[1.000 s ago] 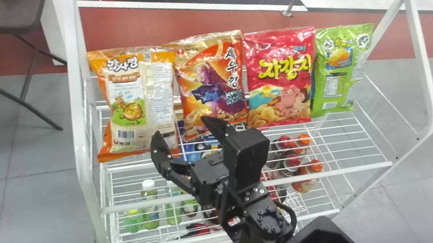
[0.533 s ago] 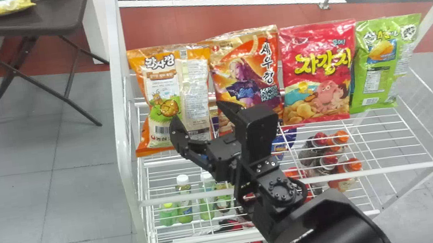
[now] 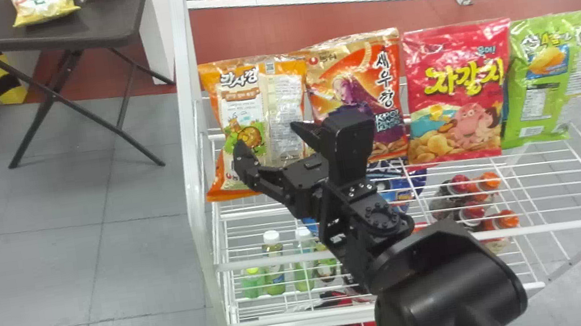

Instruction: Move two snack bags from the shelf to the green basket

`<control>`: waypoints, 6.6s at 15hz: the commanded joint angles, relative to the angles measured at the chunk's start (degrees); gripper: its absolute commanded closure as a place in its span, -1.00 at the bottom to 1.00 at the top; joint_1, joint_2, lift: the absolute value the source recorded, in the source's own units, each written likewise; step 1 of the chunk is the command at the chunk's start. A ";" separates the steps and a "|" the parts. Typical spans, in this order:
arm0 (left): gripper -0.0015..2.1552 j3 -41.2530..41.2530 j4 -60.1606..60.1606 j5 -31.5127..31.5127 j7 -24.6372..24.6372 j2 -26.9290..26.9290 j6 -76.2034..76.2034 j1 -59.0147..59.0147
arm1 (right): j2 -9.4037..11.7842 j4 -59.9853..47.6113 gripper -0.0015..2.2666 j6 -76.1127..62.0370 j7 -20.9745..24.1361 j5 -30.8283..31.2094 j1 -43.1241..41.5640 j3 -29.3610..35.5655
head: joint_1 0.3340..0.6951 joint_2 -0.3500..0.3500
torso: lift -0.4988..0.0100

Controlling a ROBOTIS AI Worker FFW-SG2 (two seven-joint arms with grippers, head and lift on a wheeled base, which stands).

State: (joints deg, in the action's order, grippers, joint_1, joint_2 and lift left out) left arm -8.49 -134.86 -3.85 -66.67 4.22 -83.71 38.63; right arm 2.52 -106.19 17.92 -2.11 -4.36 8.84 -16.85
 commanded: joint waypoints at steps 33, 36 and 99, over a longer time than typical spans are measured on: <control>0.97 -0.57 -2.69 -0.99 5.58 -1.76 1.31 -0.22 | 12.86 -55.09 0.98 63.26 -18.54 -17.43 34.31 32.76 | 1.00 -1.00 | 0.89; 0.97 -0.48 -3.21 -0.99 5.93 -1.76 1.31 -0.22 | 12.69 -55.36 0.98 72.16 -23.99 -21.04 34.31 38.83 | 1.00 -1.00 | 0.89; 0.97 -2.76 -0.49 1.12 5.76 -0.35 0.08 -1.89 | 2.75 7.49 0.37 -0.55 -6.42 3.66 -4.89 14.13 | 1.00 -1.00 | 0.89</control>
State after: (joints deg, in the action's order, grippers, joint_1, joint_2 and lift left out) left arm -11.74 -135.60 -2.31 -60.81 3.78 -83.94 36.75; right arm 5.50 -99.15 17.15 -8.56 -0.90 4.38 -2.69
